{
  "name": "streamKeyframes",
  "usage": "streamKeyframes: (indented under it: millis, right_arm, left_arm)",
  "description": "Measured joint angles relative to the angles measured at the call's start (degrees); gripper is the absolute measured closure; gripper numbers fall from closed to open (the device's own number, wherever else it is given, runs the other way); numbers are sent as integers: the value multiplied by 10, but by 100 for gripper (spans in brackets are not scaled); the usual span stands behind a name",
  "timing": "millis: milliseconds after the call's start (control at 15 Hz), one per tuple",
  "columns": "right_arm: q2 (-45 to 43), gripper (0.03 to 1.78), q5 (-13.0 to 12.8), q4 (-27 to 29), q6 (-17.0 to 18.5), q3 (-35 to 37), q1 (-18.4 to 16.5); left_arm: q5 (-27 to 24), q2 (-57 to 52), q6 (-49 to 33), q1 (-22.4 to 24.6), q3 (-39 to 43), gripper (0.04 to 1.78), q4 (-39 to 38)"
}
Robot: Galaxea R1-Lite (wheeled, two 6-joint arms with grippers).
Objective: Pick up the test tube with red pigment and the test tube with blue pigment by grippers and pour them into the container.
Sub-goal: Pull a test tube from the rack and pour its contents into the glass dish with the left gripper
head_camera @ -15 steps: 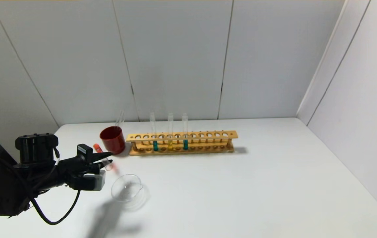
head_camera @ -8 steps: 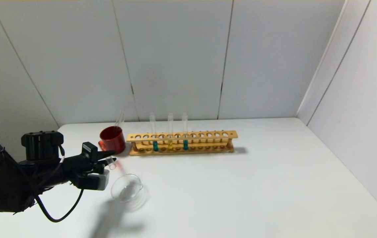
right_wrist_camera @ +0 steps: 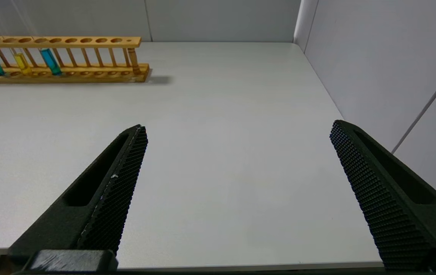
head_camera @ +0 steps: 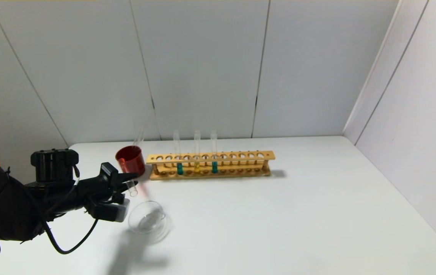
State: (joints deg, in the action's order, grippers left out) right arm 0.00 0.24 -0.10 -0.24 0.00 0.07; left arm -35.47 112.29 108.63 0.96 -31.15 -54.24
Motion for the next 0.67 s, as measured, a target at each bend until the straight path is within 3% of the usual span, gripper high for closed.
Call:
streamKeyframes:
  millis: [667]
  right_arm:
    - [0, 6, 0, 0, 0, 0, 0]
  left_arm:
    - [1, 6, 8, -14, -9, 150, 0]
